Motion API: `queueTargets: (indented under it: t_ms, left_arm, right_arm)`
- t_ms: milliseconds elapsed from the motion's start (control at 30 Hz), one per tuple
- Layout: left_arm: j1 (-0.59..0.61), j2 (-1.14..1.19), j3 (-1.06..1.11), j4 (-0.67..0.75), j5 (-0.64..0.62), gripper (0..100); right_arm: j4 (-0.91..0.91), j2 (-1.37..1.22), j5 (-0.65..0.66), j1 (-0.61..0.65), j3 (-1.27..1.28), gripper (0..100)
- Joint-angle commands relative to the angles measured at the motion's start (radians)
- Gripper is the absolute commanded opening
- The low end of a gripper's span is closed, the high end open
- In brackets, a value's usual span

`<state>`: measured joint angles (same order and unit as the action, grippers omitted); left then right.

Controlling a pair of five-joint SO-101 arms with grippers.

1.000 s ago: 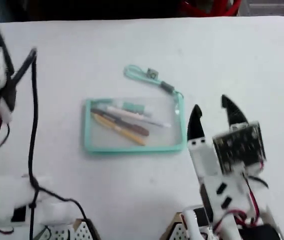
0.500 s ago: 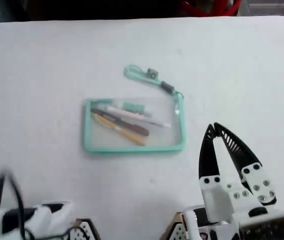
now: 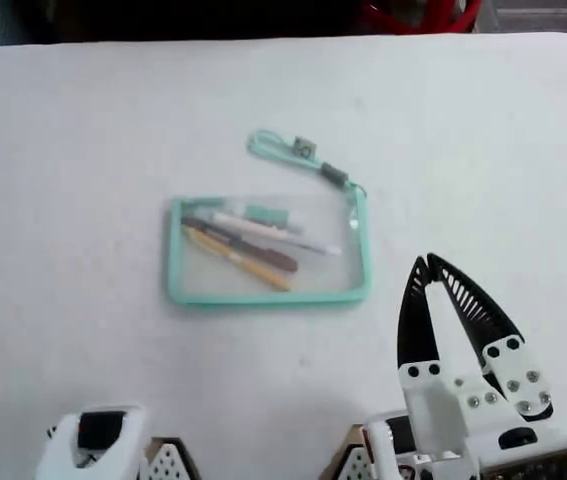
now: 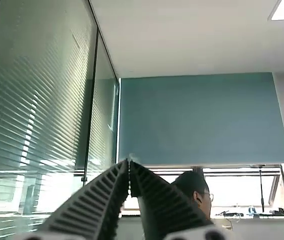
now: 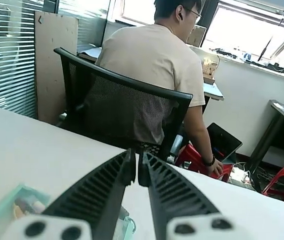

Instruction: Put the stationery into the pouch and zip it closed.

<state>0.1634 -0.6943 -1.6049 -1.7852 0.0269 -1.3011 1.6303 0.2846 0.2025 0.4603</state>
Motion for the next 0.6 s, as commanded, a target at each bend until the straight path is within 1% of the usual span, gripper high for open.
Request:
queueTargets:
  t_ms: [0, 67, 133, 300, 367, 567]
  left_arm:
    - [0.004, -0.061, 0.018, -0.005, -0.011, 2]
    - [0.01, -0.099, 0.063, -0.005, -0.011, 2]
    - [0.01, -0.154, 0.16, -0.005, -0.011, 2]
    - [0.01, -0.328, 0.506, 0.003, -0.011, 2]
    - [0.01, -0.397, 0.635, 0.037, -0.011, 2]
    - [0.01, -0.61, 0.961, 0.201, -0.011, 2]
  right_arm:
    - [-0.018, 0.001, -0.009, 0.005, -0.028, 1.8]
    - [-0.024, 0.001, -0.009, 0.005, -0.028, 1.8]
    - [-0.024, 0.001, -0.011, 0.005, -0.028, 1.8]
    - [-0.024, 0.001, -0.011, 0.007, -0.028, 1.8]
    - [-0.024, 0.001, -0.011, 0.007, -0.028, 1.8]
    - [-0.024, 0.005, -0.011, 0.007, -0.034, 1.8]
